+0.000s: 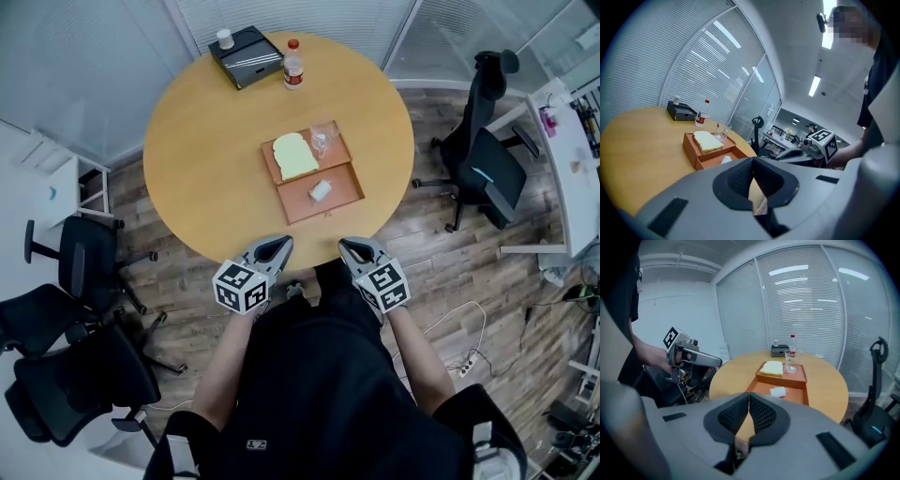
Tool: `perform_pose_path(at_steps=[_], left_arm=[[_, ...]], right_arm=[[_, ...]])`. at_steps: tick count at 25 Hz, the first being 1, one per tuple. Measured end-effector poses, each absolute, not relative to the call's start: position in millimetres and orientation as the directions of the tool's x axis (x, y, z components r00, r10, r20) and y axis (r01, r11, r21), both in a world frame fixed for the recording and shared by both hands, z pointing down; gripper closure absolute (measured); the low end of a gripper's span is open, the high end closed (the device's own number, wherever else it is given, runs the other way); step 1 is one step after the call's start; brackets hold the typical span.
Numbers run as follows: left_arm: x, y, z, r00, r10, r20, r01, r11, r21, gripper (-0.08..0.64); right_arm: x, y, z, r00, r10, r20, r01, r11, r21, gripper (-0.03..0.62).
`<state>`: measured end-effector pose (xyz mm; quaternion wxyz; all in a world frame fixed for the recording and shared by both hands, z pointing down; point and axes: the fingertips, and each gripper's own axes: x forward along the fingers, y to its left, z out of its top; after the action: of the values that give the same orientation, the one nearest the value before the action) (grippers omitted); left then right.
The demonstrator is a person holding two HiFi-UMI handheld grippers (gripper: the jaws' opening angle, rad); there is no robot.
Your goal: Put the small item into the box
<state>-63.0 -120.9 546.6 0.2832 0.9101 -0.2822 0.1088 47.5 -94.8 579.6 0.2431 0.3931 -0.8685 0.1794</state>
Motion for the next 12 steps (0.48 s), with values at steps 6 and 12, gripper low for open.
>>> perform_pose_path(at_steps=[6,12], left_arm=[[-77.8,-97.1,547.0,0.806,-0.453,0.38,-0.585,-0.706,0.4,0.554],[-88.8,-93.5,539.8,0.802,-0.467,0.372,-0.59,-0.717,0.372,0.554]], right_arm=[[35.7,-66.5,581.9,-0.576,-0.596,0.559,-0.764,0.637,-0.107,0.588],[32.8,-61.9,581.3,-0.562,-0.599,0.571,-0.765,0.638,-0.083,0.588]])
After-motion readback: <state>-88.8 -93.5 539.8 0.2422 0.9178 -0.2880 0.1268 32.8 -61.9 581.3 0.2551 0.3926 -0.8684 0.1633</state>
